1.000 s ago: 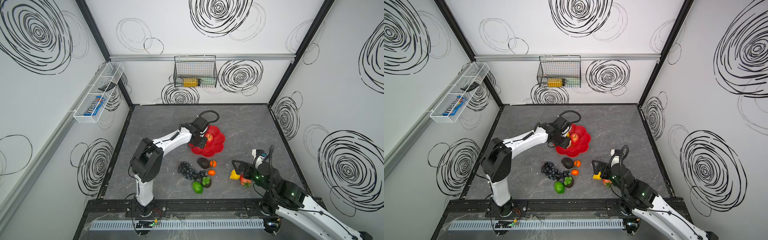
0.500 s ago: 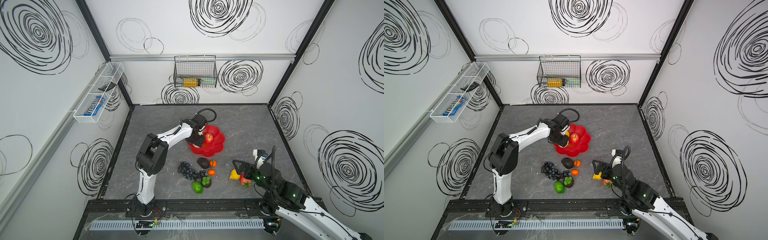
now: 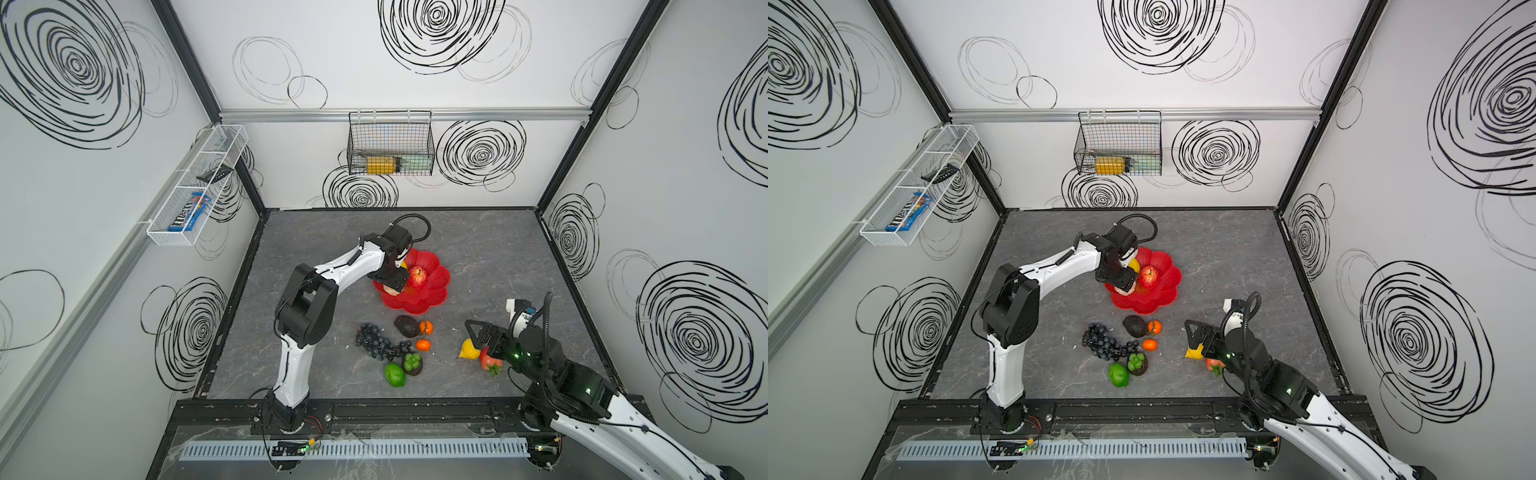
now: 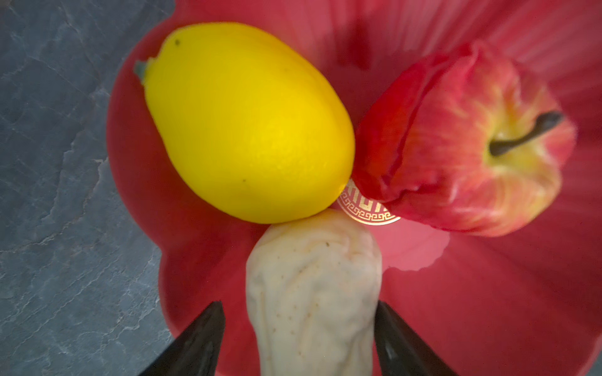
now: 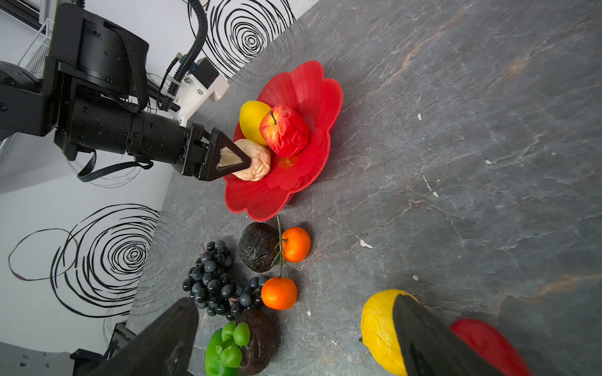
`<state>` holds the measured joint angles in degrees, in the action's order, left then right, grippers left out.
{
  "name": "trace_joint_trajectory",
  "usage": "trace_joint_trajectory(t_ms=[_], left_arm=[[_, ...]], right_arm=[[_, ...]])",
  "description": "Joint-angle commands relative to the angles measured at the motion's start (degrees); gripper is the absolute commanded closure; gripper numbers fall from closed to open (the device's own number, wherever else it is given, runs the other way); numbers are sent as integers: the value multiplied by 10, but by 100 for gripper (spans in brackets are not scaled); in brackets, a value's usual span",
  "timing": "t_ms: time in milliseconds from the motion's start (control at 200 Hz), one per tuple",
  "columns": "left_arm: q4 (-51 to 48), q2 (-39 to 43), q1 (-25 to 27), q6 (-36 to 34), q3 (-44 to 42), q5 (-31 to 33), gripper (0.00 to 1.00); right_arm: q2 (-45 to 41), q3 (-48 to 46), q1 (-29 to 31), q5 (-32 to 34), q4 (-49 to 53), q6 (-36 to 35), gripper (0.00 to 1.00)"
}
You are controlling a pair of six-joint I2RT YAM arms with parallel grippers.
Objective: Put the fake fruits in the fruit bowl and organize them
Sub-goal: 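Lower the cream fruit with the left gripper into the bowl beside the lemon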
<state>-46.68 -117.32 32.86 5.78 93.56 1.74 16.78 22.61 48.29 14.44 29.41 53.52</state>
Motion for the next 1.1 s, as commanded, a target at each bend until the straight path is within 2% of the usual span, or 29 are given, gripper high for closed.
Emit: trace_joint_trajectory(t_ms=[0, 530, 1091], left_arm=[[-13, 10, -5, -9, 15, 17, 23], [-10, 30, -10, -9, 15, 50, 22], [-4, 60, -9, -4, -2, 56, 22]], right_arm=[[-6, 5, -2, 4, 13, 1, 3], [1, 4, -2, 1, 7, 4, 3], [17, 8, -2, -7, -3, 3, 3]])
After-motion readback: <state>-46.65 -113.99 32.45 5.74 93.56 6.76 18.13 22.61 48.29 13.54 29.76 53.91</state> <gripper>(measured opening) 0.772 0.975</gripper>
